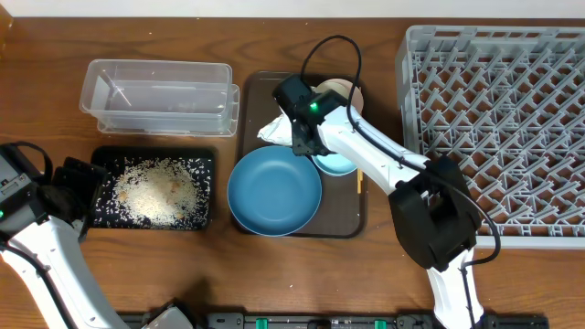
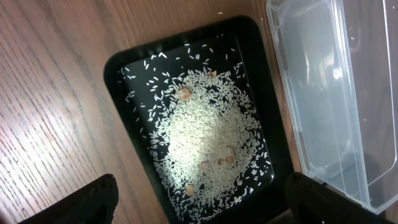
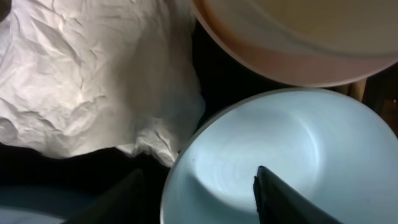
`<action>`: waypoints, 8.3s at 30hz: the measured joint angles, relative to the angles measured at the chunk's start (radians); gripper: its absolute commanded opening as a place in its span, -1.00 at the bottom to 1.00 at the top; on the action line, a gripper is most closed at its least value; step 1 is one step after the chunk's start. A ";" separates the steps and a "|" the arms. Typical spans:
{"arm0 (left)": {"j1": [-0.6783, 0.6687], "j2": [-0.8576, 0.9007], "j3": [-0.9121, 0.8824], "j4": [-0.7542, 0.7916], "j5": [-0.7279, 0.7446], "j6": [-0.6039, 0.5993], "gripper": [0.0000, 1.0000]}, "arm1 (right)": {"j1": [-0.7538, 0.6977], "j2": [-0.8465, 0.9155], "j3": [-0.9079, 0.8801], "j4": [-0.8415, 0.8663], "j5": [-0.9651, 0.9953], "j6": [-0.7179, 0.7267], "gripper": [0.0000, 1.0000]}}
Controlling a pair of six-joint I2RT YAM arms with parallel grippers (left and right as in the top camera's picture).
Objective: Sort waste into correct bins and load items into the dishwasher rack
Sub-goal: 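Grasp the light-blue bowl rim with the right gripper, then lift the light-blue bowl and carry it right over the dish rack, then lower the light-blue bowl into the rack's upper right area, then open the right gripper and lift away from the bowl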
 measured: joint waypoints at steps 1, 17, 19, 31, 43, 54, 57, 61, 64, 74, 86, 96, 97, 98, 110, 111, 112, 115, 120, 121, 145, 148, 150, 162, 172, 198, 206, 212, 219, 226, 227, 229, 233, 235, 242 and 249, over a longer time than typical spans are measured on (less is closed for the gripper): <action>0.000 0.000 0.000 0.000 0.000 0.000 0.77 | 0.000 0.000 -0.001 0.001 0.000 0.001 -0.17; 0.000 0.000 0.000 0.000 0.000 0.000 0.77 | 0.010 0.000 -0.020 -0.003 -0.028 0.021 -0.59; 0.000 0.000 0.000 0.000 0.000 0.000 0.77 | 0.013 0.000 -0.020 -0.002 -0.028 0.022 -0.60; 0.000 0.000 0.000 0.000 0.000 0.000 0.77 | 0.019 -0.010 -0.021 0.001 -0.043 0.021 -0.98; 0.000 0.000 0.000 0.000 0.000 0.000 0.77 | 0.016 -0.211 -0.022 -0.007 -0.043 -0.005 -0.98; 0.000 0.000 0.000 0.000 0.000 0.000 0.77 | -0.146 -0.429 -0.022 -0.007 -0.060 -0.137 -0.98; 0.000 0.000 0.000 0.000 0.000 0.000 0.77 | -0.278 -0.472 -0.022 -0.006 -0.066 -0.167 -0.98; 0.000 0.000 0.000 0.000 0.000 0.000 0.77 | -0.485 -0.501 -0.022 -0.007 -0.088 -0.214 -0.98; 0.000 0.000 0.000 0.000 0.000 0.000 0.77 | -0.636 -0.502 -0.022 -0.013 -0.106 -0.238 -0.98; 0.000 0.000 0.000 0.000 0.000 0.000 0.77 | -1.071 -0.502 -0.023 -0.063 -0.291 -0.271 -0.98; 0.000 0.000 0.000 0.000 0.000 0.000 0.77 | -1.442 -0.502 -0.163 0.155 -0.851 -0.424 -0.98; 0.000 0.000 0.000 0.000 0.000 0.000 0.77 | -1.566 -0.502 -0.492 0.578 -1.338 -0.502 -0.98; 0.000 0.000 0.000 0.000 0.000 0.000 0.77 | -1.571 -0.502 -0.509 0.595 -1.365 -0.502 -0.98; 0.000 0.000 0.000 0.000 0.000 0.000 0.77 | -1.578 -0.502 -0.525 0.607 -1.391 -0.503 -0.98; 0.000 0.000 0.000 0.000 0.000 0.000 0.78 | -1.598 -0.502 -0.636 0.620 -1.479 -0.529 -0.98; 0.000 0.000 0.000 0.000 0.000 0.000 0.77 | -1.598 -0.502 -0.646 0.623 -1.481 -0.534 -0.98; 0.000 0.000 0.000 0.000 0.000 0.000 0.77 | -1.598 -0.502 -0.651 0.628 -1.482 -0.538 -0.98; 0.000 0.000 0.000 0.000 0.000 0.000 0.77 | -1.598 -0.502 -0.663 0.661 -1.485 -0.554 -0.98; 0.000 0.000 0.000 0.000 0.000 0.000 0.77 | -1.599 -0.502 -0.664 0.711 -1.492 -0.564 -0.98; 0.000 0.000 0.000 0.000 0.000 0.000 0.77 | -1.599 -0.502 -0.664 0.713 -1.492 -0.564 -0.98; 0.000 0.000 0.000 0.000 0.000 0.000 0.77 | -1.681 -0.480 -0.665 0.716 -1.472 -0.467 -0.97; 0.000 0.000 0.000 0.000 0.000 0.000 0.78 | -1.681 -0.480 -0.665 0.718 -1.468 -0.451 -0.97; 0.000 0.000 0.000 0.000 0.000 0.000 0.77 | -1.681 -0.480 -0.665 0.727 -1.467 -0.442 -0.98; 0.000 0.000 0.000 0.000 0.000 0.000 0.77 | -1.640 -0.480 -0.667 0.861 -1.477 -0.348 -0.98; 0.000 0.000 0.000 0.000 0.000 0.000 0.77 | -1.592 -0.425 -0.667 0.870 -1.441 -0.340 -0.98; 0.000 0.000 0.000 0.000 0.000 0.000 0.77 | -1.679 -0.512 -0.666 0.866 -1.381 -0.187 -0.65; 0.000 0.000 0.000 0.000 0.000 0.000 0.77 | -1.679 -0.648 -0.667 0.665 -1.221 -0.116 -0.46; 0.000 0.000 0.000 0.000 0.000 0.000 0.77 | -1.679 -0.755 -0.668 0.569 -1.069 -0.110 -0.33; 0.000 0.000 0.000 0.000 0.000 0.000 0.77 | -1.669 -0.807 -0.668 0.562 -1.010 -0.111 -0.31; 0.000 0.000 0.000 0.000 0.000 0.000 0.77 | -1.491 -0.807 -0.667 0.562 -0.869 -0.115 -0.20; 0.000 0.000 0.000 0.000 0.000 0.000 0.77 | -1.447 -0.807 -0.667 0.560 -0.828 -0.116 -0.16; 0.000 0.000 0.000 0.000 0.000 0.000 0.77 | -1.372 -0.807 -0.664 0.551 -0.755 -0.123 -0.13; 0.000 0.000 0.000 0.000 0.000 0.000 0.78 | -1.215 -0.794 -0.582 0.449 -0.552 -0.142 -0.14; 0.000 0.000 0.000 0.000 0.000 0.000 0.78 | -1.155 -0.758 -0.484 0.358 -0.446 -0.161 -0.14; 0.000 0.000 0.000 -0.001 0.000 0.000 0.77 | -1.068 -0.519 -0.034 -0.061 -0.232 -0.264 -0.08; 0.000 0.000 0.000 0.000 0.000 0.000 0.77 | -1.052 -0.263 0.221 -0.232 -0.161 -0.321 0.10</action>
